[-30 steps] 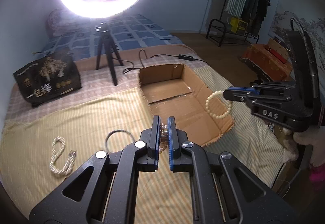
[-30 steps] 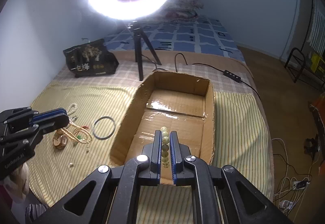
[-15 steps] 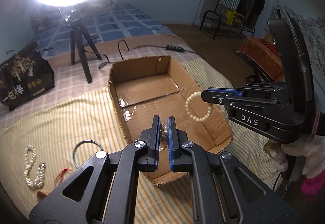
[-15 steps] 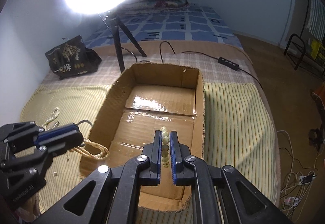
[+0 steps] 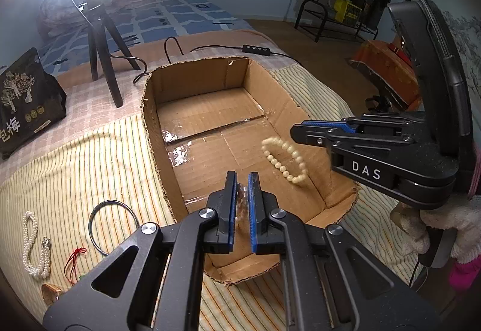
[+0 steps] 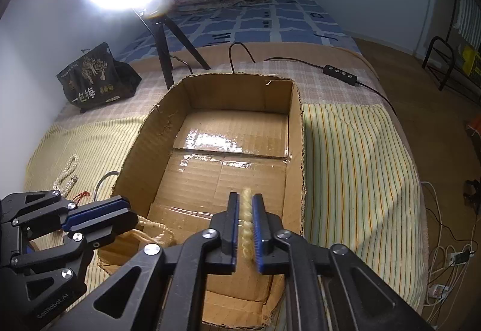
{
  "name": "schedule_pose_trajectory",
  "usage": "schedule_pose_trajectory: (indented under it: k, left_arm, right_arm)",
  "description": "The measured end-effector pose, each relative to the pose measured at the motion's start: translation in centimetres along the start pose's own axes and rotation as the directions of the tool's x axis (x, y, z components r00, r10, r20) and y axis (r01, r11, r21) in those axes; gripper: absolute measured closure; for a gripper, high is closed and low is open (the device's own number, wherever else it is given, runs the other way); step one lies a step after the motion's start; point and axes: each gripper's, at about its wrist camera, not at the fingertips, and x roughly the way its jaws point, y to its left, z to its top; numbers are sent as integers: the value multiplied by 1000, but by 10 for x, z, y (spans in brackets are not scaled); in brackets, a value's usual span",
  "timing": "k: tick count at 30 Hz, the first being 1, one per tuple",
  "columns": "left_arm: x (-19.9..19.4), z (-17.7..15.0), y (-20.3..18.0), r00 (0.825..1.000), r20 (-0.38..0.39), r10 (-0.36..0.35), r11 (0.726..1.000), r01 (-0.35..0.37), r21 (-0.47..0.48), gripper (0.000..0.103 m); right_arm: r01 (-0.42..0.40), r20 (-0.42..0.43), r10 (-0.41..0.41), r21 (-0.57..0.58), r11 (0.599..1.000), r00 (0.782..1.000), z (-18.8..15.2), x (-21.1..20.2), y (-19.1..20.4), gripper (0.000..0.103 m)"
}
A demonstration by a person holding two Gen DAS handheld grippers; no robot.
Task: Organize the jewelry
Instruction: 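Carry the pearl necklace and bead bracelet into the cardboard box with both tools, then open both tools to release the necklace and bracelet in the box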
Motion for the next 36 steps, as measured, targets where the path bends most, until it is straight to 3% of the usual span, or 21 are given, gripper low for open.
schedule_pose_trajectory:
  k: [2, 13, 21, 23, 32, 35, 36]
  left_arm:
    - [0, 0, -1, 1000, -3, -1, 1000, 1, 3, 98]
    - [-22, -3, 8, 1000, 16, 23, 1000, -22, -13, 98]
    - [-54, -7, 13, 998, 48, 40, 999, -39, -18, 98]
    - [-63, -9, 14, 997, 57, 47, 999, -46, -20, 98]
    - [-97, -15, 23, 993, 90, 74, 997, -71, -40, 98]
    - [-108, -17, 26, 991, 104, 81, 996, -76, -47, 88]
    - [-112, -18, 27, 991, 111, 82, 996, -77, -48, 80]
  right_arm:
    - [1, 8, -1, -2, 1000, 1000, 0, -1, 1, 79]
    - [8, 26, -8, -6, 1000, 1000, -1, -20, 10, 75]
    - [12, 64, -12, -8, 1000, 998, -4, -50, 23, 57]
    - [18, 75, -17, -12, 1000, 997, -6, -57, 28, 48]
    - [28, 110, -26, -21, 999, 994, -12, -84, 44, 31]
    - [25, 114, -23, -18, 1000, 993, -14, -90, 47, 27]
    - [22, 116, -20, -16, 1000, 993, -15, -92, 48, 26]
